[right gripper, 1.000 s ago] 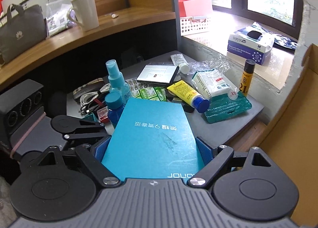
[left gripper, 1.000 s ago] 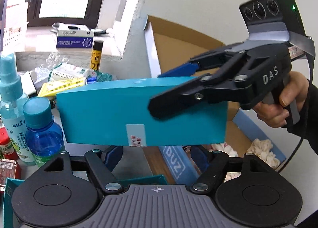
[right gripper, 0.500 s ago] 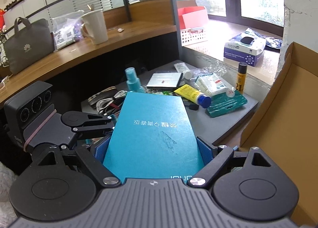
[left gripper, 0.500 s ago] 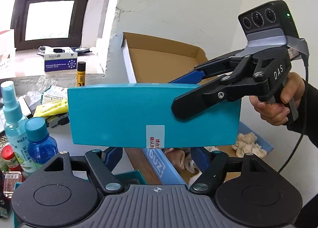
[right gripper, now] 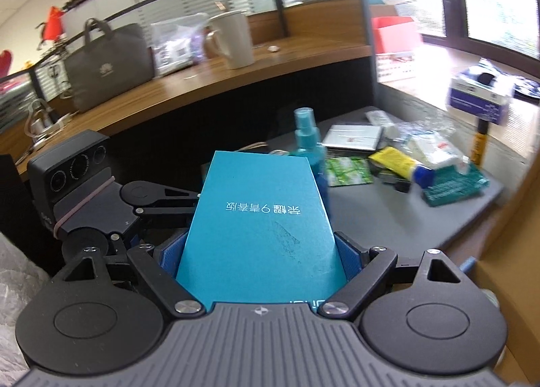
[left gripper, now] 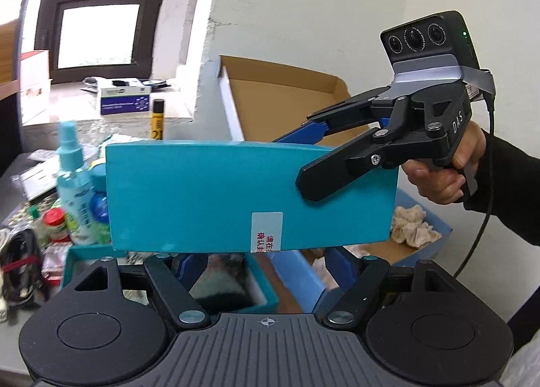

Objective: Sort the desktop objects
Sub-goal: 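Lift the phone box with the right tool and lower it onto the small teal box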

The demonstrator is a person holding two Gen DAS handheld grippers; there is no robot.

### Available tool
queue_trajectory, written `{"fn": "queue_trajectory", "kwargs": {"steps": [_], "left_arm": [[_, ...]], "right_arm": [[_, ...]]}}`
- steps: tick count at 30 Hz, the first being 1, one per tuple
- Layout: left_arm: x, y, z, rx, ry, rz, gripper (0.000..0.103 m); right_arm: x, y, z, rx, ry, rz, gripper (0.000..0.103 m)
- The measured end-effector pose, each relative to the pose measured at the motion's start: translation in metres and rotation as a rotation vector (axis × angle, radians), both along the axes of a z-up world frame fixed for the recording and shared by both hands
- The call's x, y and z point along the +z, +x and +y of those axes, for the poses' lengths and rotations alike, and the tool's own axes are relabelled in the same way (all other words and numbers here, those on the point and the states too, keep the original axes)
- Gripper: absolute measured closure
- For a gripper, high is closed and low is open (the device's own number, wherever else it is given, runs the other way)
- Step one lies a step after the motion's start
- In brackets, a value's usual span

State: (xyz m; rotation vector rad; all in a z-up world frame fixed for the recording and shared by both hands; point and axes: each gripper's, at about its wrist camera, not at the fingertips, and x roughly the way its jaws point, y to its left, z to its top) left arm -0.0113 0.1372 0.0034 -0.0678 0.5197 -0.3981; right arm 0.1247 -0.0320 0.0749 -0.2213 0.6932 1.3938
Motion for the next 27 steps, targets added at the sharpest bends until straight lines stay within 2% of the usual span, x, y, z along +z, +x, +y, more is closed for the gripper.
{"fn": "queue_trajectory", "kwargs": {"steps": [3, 11, 22, 27], "left_arm": [[-0.003, -0.007, 0.005, 0.042, 0.015, 0.011, 0.024], [-0.009, -0.018, 0.027, 0.138, -0.003, 0.042, 0.024], [-0.011, -0.023, 0.042, 0.137, -0.017, 0.053, 0.022], [-0.012, -0.029, 0.046, 0.106, -0.028, 0.063, 0.019]], "right_arm": [[-0.001, 0.001, 0.010, 0.018, -0.013, -0.013, 0.012], [-0.005, 0.003, 0.036, 0.068, -0.046, -0.046, 0.012], [-0.011, 0.007, 0.071, 0.135, -0.092, -0.093, 0.012], [-0.013, 0.008, 0.088, 0.166, -0.113, -0.114, 0.012]]}}
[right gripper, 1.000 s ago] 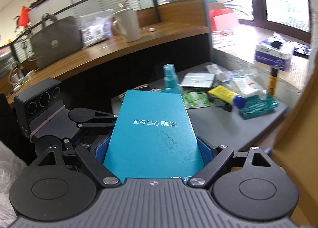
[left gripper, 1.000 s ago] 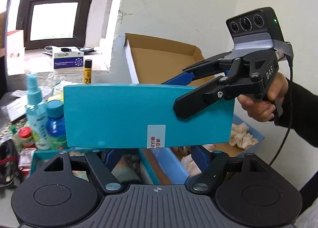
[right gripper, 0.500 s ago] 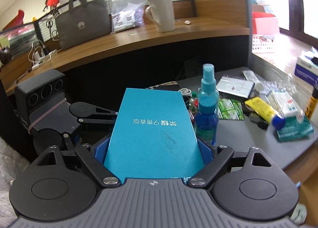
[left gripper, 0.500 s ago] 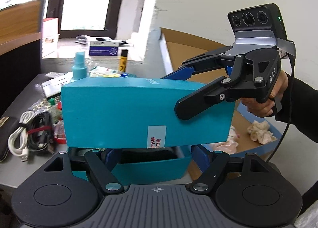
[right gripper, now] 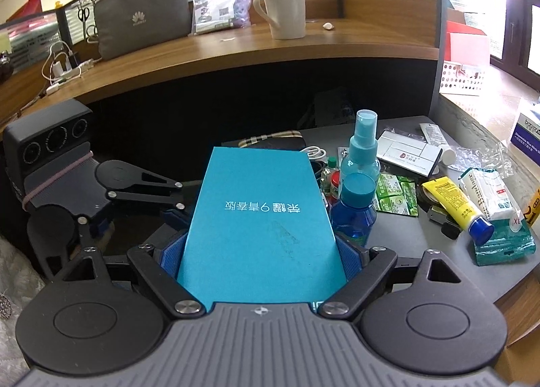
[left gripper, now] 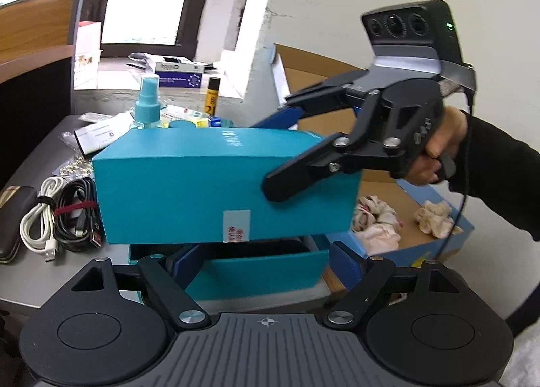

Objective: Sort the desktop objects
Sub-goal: 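Lift the phone box with the right tool and lower it onto the small teal box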

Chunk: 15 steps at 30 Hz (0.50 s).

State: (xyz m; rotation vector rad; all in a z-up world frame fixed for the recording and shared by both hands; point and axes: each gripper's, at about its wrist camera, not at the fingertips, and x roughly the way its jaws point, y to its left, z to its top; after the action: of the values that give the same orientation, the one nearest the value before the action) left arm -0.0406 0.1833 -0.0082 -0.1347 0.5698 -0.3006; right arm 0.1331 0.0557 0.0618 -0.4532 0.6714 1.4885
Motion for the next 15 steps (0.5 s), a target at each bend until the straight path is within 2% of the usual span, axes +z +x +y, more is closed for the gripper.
{"fn": "queue_trajectory", "kwargs": {"steps": [8, 15], "left_arm": [[0.005, -0.015, 0.011, 0.004, -0.004, -0.016, 0.019], [0.018, -0.024, 0.022, 0.047, 0.011, -0.048, 0.018]], "right_arm": [[-0.009, -0.013, 0.012, 0.025, -0.039, -0.026, 0.012], [-0.011, -0.014, 0.013, 0.042, -0.052, -0.034, 0.013]]}}
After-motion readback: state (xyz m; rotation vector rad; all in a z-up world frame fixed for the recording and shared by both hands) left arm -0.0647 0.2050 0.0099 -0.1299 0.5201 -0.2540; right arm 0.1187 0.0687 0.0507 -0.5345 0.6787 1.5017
